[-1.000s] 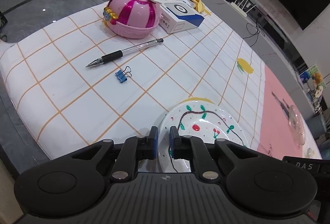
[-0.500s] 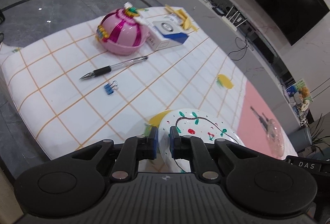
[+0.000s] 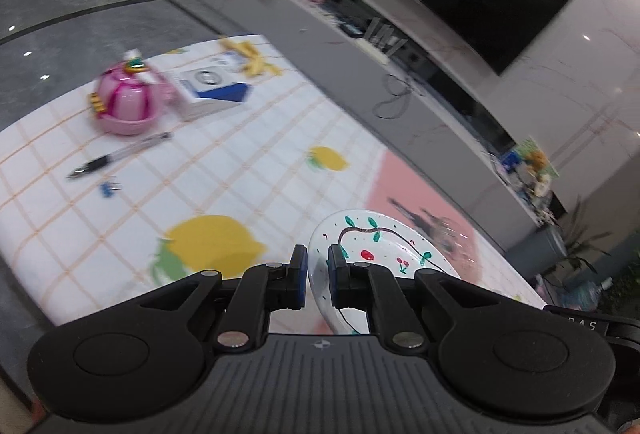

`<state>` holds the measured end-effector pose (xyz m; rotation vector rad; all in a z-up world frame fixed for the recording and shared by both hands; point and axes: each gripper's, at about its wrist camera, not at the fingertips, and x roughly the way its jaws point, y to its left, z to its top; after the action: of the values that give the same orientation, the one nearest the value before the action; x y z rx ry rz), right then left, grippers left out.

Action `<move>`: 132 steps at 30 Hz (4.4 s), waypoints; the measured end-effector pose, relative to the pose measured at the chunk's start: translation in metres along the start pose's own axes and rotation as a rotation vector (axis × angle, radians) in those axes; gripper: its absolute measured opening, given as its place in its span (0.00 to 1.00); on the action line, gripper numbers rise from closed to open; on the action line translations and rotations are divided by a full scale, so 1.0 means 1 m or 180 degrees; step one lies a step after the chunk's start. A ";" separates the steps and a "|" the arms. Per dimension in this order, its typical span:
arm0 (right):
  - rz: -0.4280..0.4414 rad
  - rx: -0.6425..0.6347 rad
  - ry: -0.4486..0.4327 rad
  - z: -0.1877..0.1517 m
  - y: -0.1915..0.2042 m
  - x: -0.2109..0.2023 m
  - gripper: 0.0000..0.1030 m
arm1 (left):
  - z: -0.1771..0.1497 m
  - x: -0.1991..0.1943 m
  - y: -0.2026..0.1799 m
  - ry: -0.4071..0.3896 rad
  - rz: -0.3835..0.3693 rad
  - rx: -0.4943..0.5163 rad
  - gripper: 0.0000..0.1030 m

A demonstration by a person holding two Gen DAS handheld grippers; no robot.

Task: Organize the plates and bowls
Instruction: 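Lift the Fruity plate with the left tool and lower it beside the bowl stack, then open the left tool to release the Fruity plate, then move the left tool to the clear glass plate and close on its rim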

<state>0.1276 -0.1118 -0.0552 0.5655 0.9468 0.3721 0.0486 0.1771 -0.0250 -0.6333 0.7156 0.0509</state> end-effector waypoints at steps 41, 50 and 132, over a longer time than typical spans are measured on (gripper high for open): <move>-0.0689 0.1280 -0.0432 -0.026 -0.321 -0.151 0.05 | -0.222 0.111 -0.225 0.1078 -0.0074 0.1560 0.11; -0.0682 0.1236 -0.0389 -0.029 -0.327 -0.140 0.06 | -0.231 0.124 -0.224 0.1126 0.0103 0.1661 0.11; -0.0767 0.0982 -0.0474 0.168 -0.379 -0.039 0.13 | -0.140 0.303 -0.282 0.0818 -0.0210 0.0471 0.24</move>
<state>0.2688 -0.4830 -0.1815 0.7398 0.9217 -0.0345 0.2675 -0.1809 -0.1483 -0.5258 0.9366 -0.1458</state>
